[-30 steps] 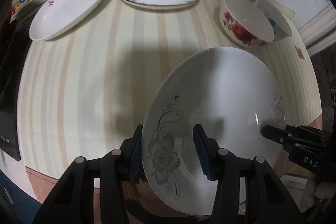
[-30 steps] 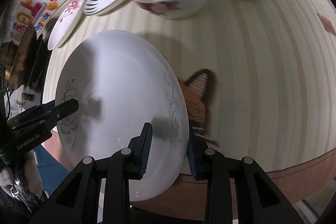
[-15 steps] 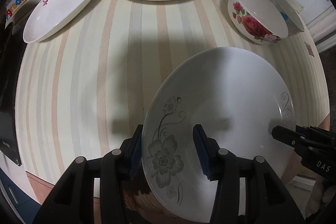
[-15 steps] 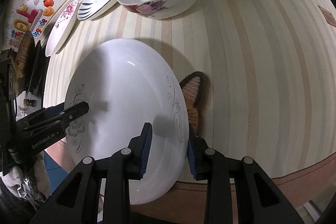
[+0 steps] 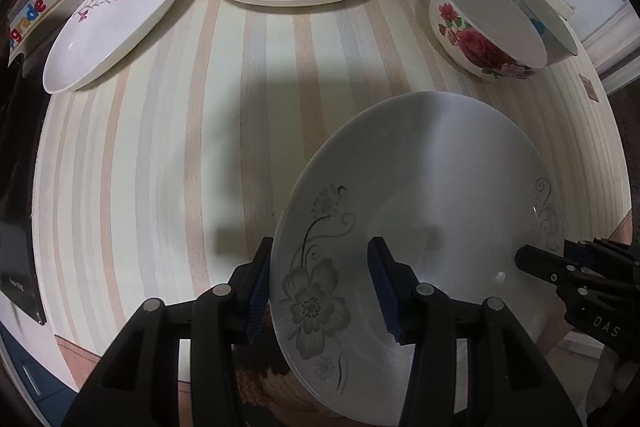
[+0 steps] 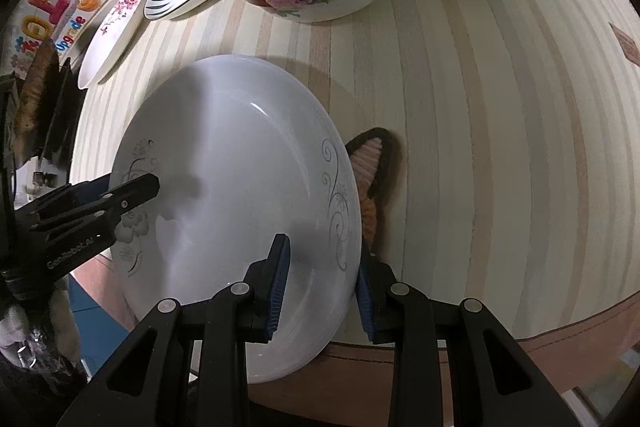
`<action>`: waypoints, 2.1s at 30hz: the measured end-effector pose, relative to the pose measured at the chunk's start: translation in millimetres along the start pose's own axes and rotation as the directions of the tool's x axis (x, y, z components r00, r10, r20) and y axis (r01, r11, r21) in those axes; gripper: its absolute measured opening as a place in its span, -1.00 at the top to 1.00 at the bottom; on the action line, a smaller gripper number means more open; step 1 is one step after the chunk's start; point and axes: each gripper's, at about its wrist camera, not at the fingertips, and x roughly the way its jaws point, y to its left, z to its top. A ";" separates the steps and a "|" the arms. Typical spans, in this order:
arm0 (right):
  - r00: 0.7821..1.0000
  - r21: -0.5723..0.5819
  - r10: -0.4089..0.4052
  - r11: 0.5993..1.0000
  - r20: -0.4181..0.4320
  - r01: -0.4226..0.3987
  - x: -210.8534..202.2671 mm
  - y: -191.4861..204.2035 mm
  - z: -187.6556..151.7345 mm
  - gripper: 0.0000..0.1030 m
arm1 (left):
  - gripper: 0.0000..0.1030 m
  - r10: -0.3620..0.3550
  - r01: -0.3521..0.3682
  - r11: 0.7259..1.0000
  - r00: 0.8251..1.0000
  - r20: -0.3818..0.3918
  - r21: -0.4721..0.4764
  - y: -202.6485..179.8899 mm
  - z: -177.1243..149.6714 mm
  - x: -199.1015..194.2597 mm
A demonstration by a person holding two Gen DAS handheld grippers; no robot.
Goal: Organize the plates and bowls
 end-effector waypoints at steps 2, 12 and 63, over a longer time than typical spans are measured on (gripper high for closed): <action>1.000 0.006 -0.012 1.000 0.002 0.012 0.3 1.7 -0.2 0.35 | 0.15 -0.010 0.010 1.000 1.000 -0.002 0.016 2.9 0.3 -1.0; 0.996 0.154 -0.047 0.987 0.075 0.035 -50.1 5.2 4.7 0.35 | 0.14 -0.019 0.021 0.999 0.998 0.061 -0.040 71.0 10.3 -61.4; 0.967 -0.417 0.183 0.904 0.175 -0.096 37.4 262.3 312.2 0.54 | 0.23 0.091 0.008 0.880 0.979 0.185 -0.476 242.4 75.8 -72.4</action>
